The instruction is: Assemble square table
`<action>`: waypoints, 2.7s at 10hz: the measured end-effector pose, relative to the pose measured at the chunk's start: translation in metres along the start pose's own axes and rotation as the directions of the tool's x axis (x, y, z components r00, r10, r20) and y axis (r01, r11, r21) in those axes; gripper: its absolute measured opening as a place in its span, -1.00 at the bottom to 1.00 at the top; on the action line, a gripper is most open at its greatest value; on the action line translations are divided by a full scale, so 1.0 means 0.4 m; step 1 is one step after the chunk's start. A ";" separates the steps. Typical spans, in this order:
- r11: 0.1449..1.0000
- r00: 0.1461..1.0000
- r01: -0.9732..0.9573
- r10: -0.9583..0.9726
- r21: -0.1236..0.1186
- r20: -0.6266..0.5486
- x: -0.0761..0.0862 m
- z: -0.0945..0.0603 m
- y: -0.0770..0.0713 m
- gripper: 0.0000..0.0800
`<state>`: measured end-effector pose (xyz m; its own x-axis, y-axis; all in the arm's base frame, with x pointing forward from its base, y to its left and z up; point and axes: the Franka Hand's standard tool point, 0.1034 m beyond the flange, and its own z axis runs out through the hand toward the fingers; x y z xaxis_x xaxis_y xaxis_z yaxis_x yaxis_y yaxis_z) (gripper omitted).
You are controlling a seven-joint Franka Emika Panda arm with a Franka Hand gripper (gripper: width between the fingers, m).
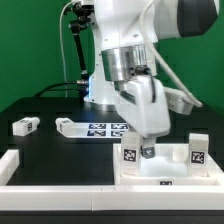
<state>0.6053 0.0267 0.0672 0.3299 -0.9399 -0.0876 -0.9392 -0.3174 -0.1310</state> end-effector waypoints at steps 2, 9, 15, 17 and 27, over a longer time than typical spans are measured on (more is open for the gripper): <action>0.979 0.978 0.206 -0.206 -0.006 -0.013 0.002 0.001 -0.002 0.62; 0.639 0.640 0.766 -0.768 -0.069 -0.004 0.057 -0.029 -0.014 0.26; 0.898 0.898 0.435 -0.438 -0.069 -0.038 0.070 -0.028 -0.007 -0.27; 0.997 1.000 0.007 -0.009 -0.079 -0.017 0.066 -0.028 0.004 -0.27; 0.963 0.964 0.268 -0.268 -0.011 0.002 0.078 -0.022 -0.031 0.60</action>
Offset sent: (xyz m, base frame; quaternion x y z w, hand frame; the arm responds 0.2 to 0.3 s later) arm 0.0000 0.0000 0.0000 0.0000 0.0000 -0.1296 0.9916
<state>0.6265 0.0002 0.0747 0.5694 -0.8204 -0.0515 -0.8176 -0.5587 -0.1391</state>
